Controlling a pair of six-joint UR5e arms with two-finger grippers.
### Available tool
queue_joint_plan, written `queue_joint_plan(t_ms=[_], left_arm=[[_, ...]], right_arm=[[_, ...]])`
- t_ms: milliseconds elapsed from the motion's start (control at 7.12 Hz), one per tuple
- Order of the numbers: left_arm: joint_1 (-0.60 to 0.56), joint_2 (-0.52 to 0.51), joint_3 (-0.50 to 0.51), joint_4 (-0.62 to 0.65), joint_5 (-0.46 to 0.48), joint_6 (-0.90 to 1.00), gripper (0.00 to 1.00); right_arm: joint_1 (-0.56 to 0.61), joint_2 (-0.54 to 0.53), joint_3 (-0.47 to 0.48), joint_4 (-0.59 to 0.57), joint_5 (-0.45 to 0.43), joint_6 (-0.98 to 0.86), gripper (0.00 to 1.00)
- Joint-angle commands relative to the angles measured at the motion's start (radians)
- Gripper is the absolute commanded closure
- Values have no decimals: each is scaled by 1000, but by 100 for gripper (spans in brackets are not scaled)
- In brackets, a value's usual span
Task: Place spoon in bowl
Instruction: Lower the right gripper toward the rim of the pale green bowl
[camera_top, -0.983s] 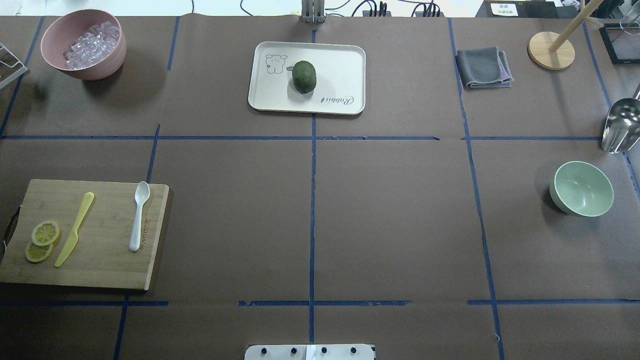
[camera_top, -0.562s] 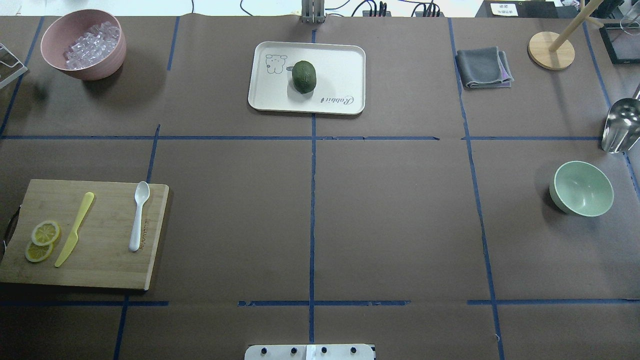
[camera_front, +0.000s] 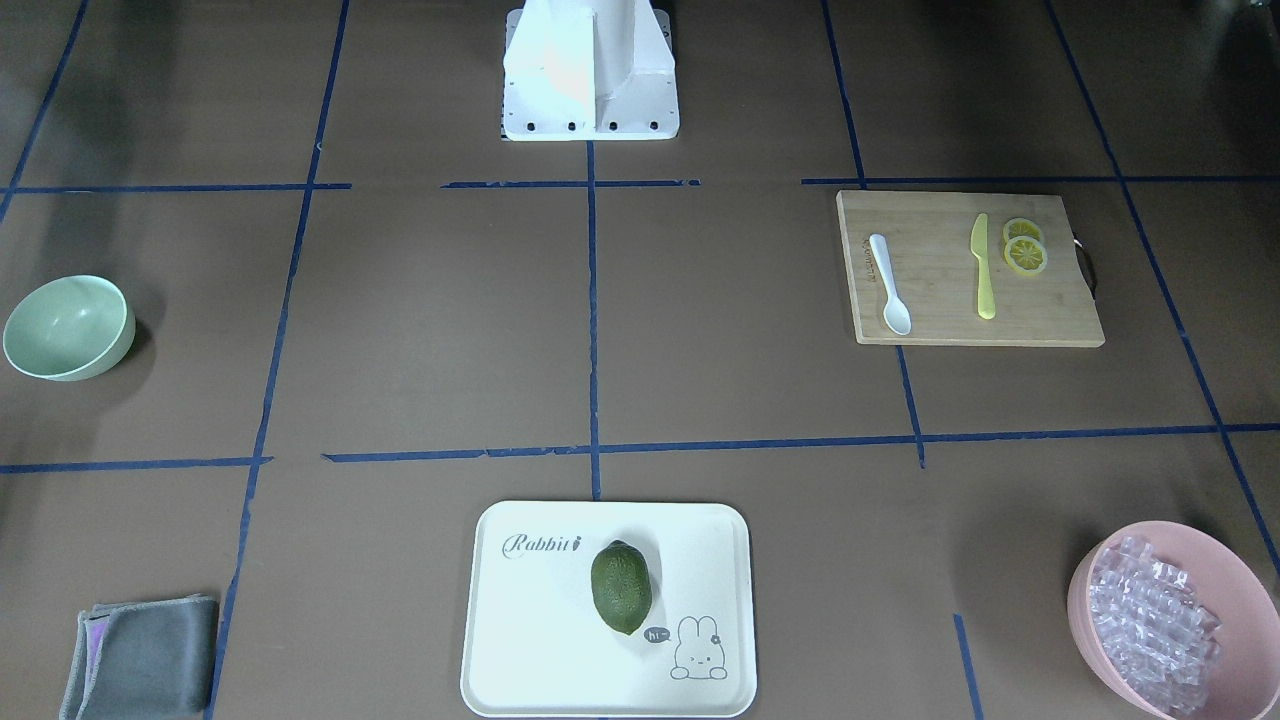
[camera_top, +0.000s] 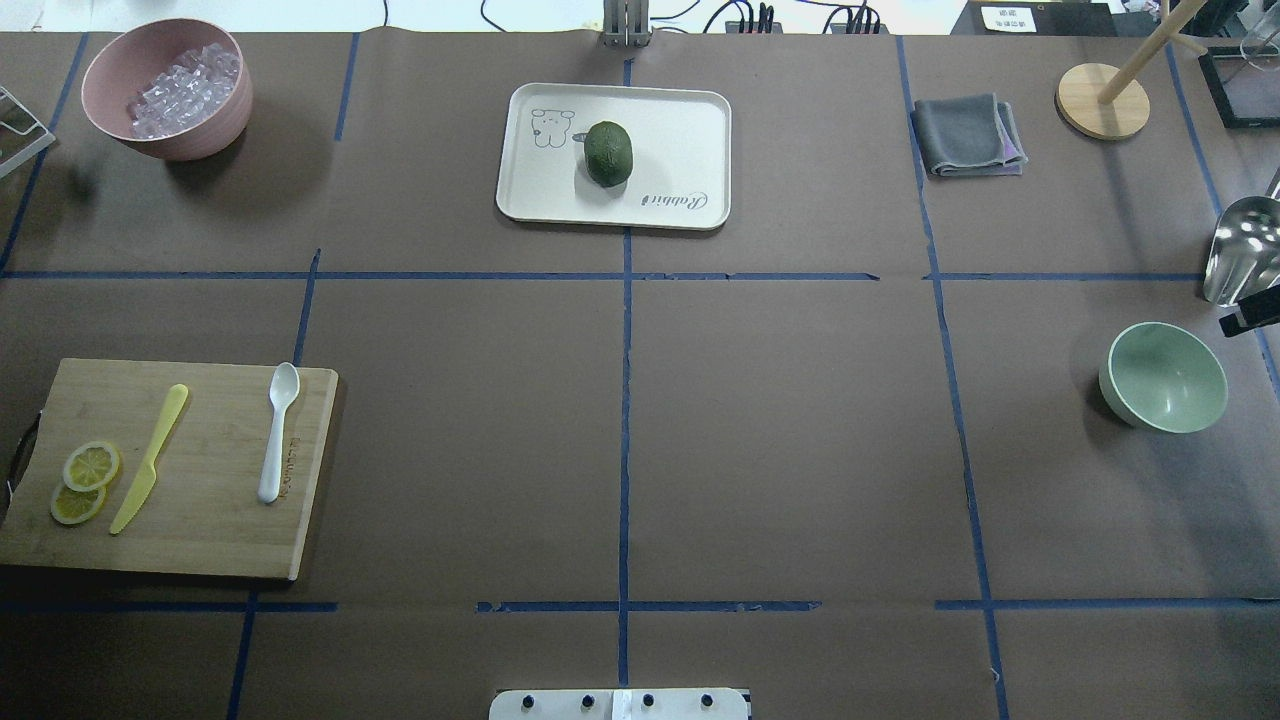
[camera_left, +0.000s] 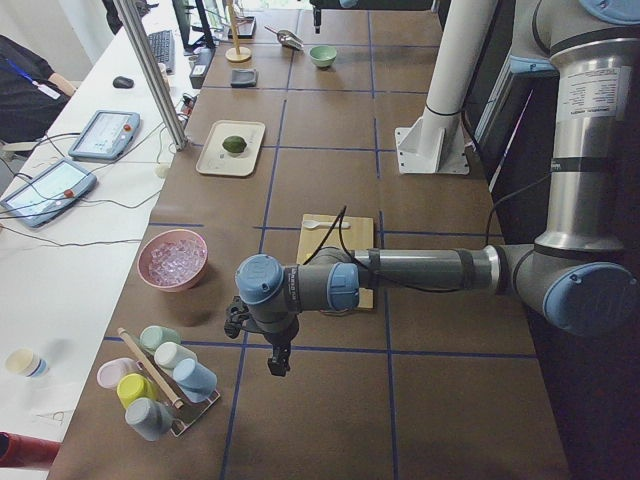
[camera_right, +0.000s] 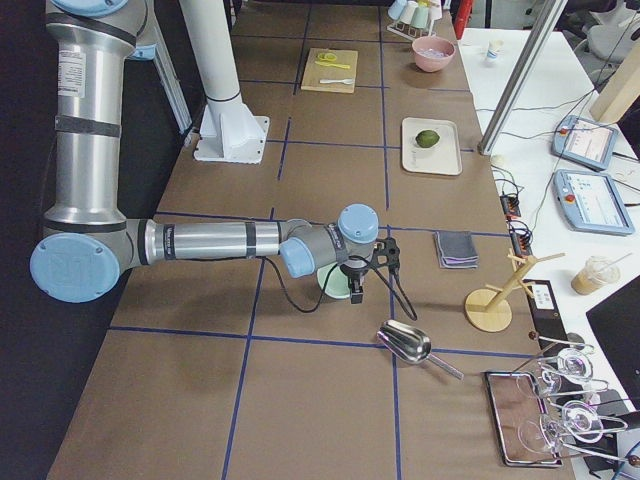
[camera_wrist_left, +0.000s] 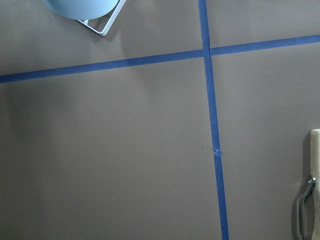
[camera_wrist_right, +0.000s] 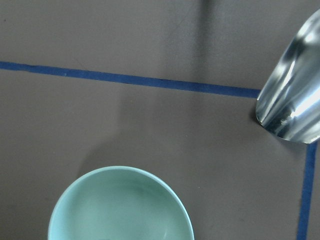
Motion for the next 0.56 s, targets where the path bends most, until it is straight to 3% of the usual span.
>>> queue_joint_plan(t_ms=[0, 140, 281, 421], left_arm=[[-1, 0, 0, 0, 0, 0, 0], [-1, 0, -2, 2, 0, 0, 0], [1, 0, 0, 0, 0, 0, 0], [-1, 0, 0, 2, 0, 0, 0]], right_arm=[[-69, 2, -115, 179, -49, 102, 2], [-80, -4, -115, 181, -50, 102, 7], [-80, -24, -112, 182, -44, 101, 23], [-80, -37, -109, 193, -43, 93, 50]])
